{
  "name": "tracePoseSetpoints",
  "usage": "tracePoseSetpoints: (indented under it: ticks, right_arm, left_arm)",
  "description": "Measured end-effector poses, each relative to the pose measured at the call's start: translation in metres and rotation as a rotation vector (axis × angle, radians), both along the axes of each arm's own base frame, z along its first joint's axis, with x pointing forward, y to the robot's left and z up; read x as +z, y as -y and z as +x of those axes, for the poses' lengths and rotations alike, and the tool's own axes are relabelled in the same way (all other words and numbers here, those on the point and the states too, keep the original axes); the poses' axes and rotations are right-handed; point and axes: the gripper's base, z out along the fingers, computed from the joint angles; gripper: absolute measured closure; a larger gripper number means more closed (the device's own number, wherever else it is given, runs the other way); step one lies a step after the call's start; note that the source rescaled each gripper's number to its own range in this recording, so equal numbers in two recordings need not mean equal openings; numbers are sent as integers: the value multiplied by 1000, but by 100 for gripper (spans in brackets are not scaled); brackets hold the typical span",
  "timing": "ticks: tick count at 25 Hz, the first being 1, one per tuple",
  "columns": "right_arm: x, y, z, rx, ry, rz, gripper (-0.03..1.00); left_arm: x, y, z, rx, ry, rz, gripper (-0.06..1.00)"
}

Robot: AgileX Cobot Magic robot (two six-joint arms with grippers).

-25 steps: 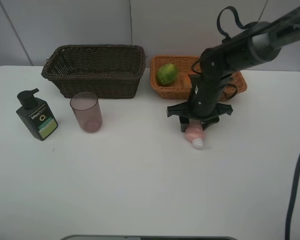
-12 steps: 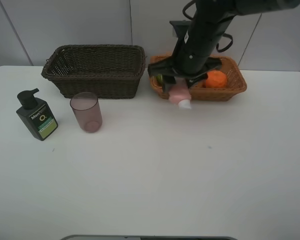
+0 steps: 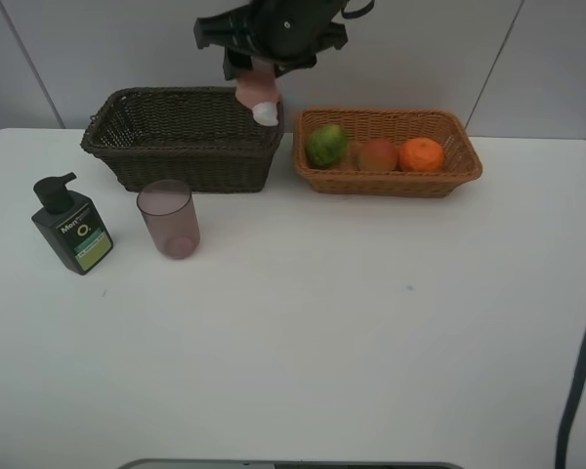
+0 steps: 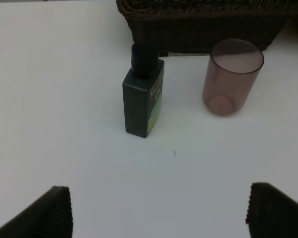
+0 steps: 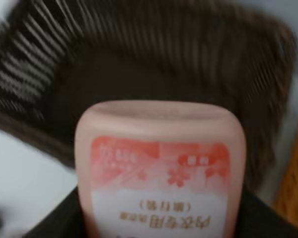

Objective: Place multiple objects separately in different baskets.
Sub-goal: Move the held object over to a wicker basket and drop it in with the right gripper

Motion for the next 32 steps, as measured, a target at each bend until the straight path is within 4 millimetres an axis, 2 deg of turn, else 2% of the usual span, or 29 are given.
tracePoseSetpoints:
  ticks: [5, 9, 15, 18, 24, 26, 32]
  right_arm:
    - [-1, -18, 11, 38, 160, 134, 97]
    - [-17, -28, 21, 61, 235, 177, 97]
    - [-56, -35, 38, 68, 276, 214, 97]
    - [-83, -33, 47, 59, 260, 203, 97]
    - [-123, -33, 53, 54, 215, 171, 97]
    - [-129, -34, 54, 56, 215, 172, 97]
    - [-131, -29, 59, 48, 246, 196, 97]
  left_arm:
    - [0, 0, 0, 0, 0, 0, 3]
    - [0, 0, 0, 0, 0, 0, 3]
    - [0, 0, 0, 0, 0, 0, 3]
    - [0, 0, 0, 0, 0, 0, 3]
    - [0, 0, 0, 0, 0, 0, 3]
    - [0, 0, 0, 0, 0, 0, 3]
    - [0, 0, 0, 0, 0, 0, 3]
